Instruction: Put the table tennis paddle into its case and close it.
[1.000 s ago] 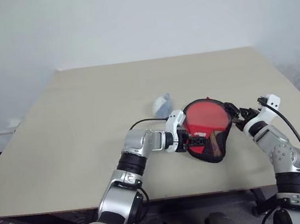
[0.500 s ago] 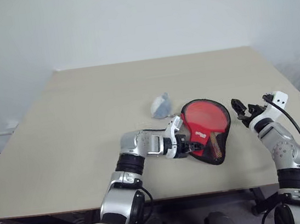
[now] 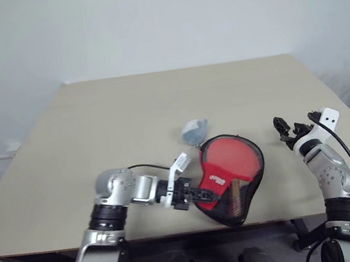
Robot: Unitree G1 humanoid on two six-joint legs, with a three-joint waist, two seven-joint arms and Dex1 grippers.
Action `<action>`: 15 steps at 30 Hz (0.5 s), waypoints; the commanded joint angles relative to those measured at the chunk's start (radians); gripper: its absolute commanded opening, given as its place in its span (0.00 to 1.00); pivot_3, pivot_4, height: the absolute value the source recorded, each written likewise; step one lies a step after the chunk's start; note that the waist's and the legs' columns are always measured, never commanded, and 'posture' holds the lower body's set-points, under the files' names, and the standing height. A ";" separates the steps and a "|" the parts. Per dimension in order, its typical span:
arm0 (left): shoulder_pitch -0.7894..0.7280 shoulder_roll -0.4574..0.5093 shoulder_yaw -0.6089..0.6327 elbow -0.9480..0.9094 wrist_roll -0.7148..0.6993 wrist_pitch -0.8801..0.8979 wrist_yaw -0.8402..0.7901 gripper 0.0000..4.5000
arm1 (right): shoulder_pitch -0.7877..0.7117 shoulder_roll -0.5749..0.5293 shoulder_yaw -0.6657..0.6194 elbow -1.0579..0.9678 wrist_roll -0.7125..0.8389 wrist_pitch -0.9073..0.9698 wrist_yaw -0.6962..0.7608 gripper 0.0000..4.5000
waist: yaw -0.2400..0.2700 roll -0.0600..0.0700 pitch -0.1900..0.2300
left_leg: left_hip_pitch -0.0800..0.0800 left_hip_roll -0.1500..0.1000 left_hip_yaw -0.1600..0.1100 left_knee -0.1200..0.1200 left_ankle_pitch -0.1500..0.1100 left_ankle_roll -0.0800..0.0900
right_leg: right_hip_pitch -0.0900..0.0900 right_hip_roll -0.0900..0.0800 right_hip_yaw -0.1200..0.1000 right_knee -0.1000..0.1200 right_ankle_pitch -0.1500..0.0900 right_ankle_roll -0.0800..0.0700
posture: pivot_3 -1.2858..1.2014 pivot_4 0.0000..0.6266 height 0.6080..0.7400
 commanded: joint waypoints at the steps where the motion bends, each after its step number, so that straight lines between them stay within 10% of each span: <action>1: 0.037 0.038 0.016 -0.109 -0.051 0.006 -0.028 0.01 | -0.012 -0.027 -0.010 -0.048 0.001 0.000 0.011 0.98 | 0.000 0.000 0.000 | 0.000 0.000 0.000 0.000 0.000 0.000 | 0.000 0.000 0.000 0.000 0.000 0.000 | 0.52 0.00 1.00; 12: 0.045 0.086 0.025 -0.106 -0.060 -0.025 -0.060 0.71 | -0.025 -0.035 -0.004 -0.038 -0.001 0.007 0.013 0.98 | 0.000 0.000 0.000 | 0.000 0.000 0.000 0.000 0.000 0.000 | 0.000 0.000 0.001 0.000 0.000 0.000 | 0.52 0.00 1.00; 15: 0.063 0.174 -0.016 -0.146 -0.029 -0.114 -0.143 0.71 | -0.022 -0.032 -0.003 -0.044 0.001 0.008 0.013 0.98 | -0.001 0.000 0.000 | 0.000 0.000 0.000 0.000 0.000 0.000 | -0.001 0.001 0.001 0.000 0.000 0.000 | 0.52 0.00 1.00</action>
